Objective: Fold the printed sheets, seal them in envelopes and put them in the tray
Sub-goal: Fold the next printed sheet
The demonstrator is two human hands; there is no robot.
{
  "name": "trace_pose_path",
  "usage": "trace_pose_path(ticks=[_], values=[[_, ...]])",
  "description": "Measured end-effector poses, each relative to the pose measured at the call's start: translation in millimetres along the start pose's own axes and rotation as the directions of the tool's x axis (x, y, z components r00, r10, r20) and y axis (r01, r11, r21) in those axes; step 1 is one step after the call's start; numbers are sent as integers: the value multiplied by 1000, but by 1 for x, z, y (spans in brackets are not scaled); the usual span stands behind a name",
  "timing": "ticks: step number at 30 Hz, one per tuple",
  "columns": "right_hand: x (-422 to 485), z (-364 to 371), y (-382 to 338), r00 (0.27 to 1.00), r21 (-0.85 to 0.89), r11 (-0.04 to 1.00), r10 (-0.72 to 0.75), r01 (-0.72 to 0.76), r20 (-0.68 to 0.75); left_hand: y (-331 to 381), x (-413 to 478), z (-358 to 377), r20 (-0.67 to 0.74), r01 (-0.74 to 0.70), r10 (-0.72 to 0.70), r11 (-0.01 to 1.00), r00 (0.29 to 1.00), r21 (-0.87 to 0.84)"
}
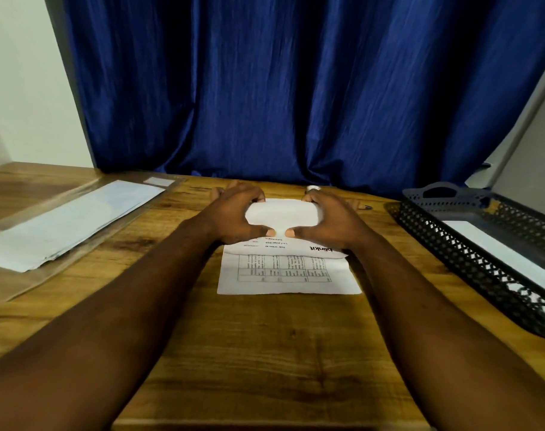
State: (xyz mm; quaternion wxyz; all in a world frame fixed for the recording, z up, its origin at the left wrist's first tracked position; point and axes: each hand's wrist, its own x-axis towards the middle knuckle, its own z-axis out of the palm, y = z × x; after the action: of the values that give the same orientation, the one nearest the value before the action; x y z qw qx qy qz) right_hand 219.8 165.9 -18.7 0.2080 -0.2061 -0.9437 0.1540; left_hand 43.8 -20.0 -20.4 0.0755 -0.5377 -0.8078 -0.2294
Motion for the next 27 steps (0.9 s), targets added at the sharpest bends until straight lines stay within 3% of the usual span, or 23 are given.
trace_pose_path(ticks=[4, 7, 10, 12, 14, 17, 25, 27], values=[[5, -4, 0, 982, 16, 997, -77, 81, -170, 12, -2, -7, -171, -30, 40, 998, 984, 56], [1, -9, -6, 973, -95, 995, -44, 23, -226, 17, -3, -11, -185, -4, 11, 999, 983, 37], [-8, -8, -13, 986, -164, 986, -23, -5, -167, 15, -7, -5, -87, 19, -12, 997, 996, 79], [-10, -6, -15, 999, -199, 980, 0, -8, -42, 12, -9, -1, -19, 42, -40, 993, 999, 107], [-11, -7, -18, 994, -206, 977, 75, -57, 79, 10, -10, -1, 29, 77, -79, 993, 996, 88], [-12, -11, -25, 982, -232, 969, 122, -86, 146, 12, -10, -1, 84, 100, -102, 995, 991, 22], [-9, 13, -44, 993, -72, 996, 65, -58, 98, 29, -11, 15, 13, 151, -152, 986, 988, 73], [-7, 14, -49, 995, -116, 992, 61, -52, 78, 29, -10, 14, -15, 154, -153, 982, 988, 114]])
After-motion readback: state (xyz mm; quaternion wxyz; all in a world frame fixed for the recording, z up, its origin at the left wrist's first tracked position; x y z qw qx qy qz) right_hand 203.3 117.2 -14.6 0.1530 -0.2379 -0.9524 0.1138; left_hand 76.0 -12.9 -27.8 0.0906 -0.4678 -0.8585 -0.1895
